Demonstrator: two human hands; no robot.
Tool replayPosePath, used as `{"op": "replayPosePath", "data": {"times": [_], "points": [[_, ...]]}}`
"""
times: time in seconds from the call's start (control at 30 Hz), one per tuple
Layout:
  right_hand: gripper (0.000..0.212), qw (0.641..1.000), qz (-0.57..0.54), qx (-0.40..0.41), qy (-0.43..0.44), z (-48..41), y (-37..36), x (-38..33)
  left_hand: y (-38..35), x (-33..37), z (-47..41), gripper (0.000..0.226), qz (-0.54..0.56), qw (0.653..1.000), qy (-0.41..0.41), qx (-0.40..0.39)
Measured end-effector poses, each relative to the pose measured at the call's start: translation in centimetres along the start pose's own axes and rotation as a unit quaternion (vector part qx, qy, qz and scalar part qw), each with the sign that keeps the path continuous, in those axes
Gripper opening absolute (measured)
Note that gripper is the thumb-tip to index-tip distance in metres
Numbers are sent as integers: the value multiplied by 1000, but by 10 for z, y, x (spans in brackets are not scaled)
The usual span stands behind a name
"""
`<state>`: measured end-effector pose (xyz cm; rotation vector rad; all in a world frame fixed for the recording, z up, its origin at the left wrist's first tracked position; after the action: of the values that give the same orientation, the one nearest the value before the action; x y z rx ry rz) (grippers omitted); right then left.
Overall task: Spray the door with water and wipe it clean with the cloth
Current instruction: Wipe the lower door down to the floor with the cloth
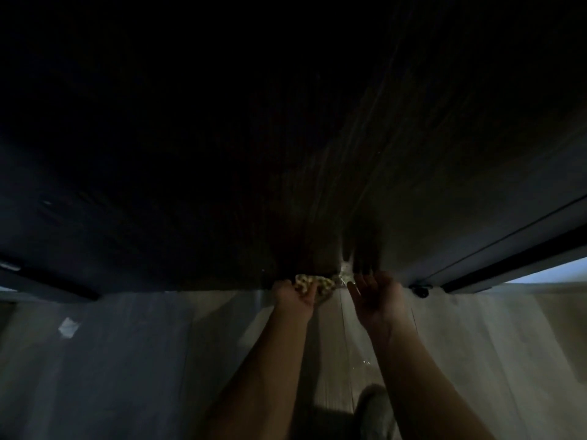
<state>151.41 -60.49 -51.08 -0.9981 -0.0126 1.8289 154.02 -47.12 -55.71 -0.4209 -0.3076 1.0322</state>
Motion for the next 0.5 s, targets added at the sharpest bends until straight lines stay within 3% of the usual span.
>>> {"op": "replayPosePath", "data": {"times": [0.07,0.17,0.23,0.3,0.4,0.43,0.5], "points": [[23,1000,0,9,-2,6,-4,2,10,18,15,42,8,997,-69,-15],[21,1000,-4,19,-14,16,-5,4,37,61,47,35,-87,973,-213,-6],[21,1000,6,10,-21,24,-11,1,40,67,59,26,-114,967,-227,3],[21,1000,8,1,-21,31,-20,-4,19,55,69,32,-49,973,-222,-27],[22,1000,-2,14,3,38,-33,-17,-20,14,74,35,-1,998,-57,-13],[23,1000,-5,19,16,39,-35,-22,-24,8,76,40,-42,998,-53,19],[22,999,-9,26,42,42,-39,-31,-17,19,89,35,-42,995,-91,-3]]}}
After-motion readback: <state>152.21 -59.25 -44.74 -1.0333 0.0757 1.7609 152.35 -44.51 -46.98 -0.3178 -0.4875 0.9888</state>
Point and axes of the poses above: each hand's wrist, its own z-axis away from the middle knuckle, its own y-axis out of the back of the hand, x = y × z, the point moved 2 cm from there along -z, towards the middle knuckle, and after that the axes turned 10 degrees about y, right-handed, at the moved point
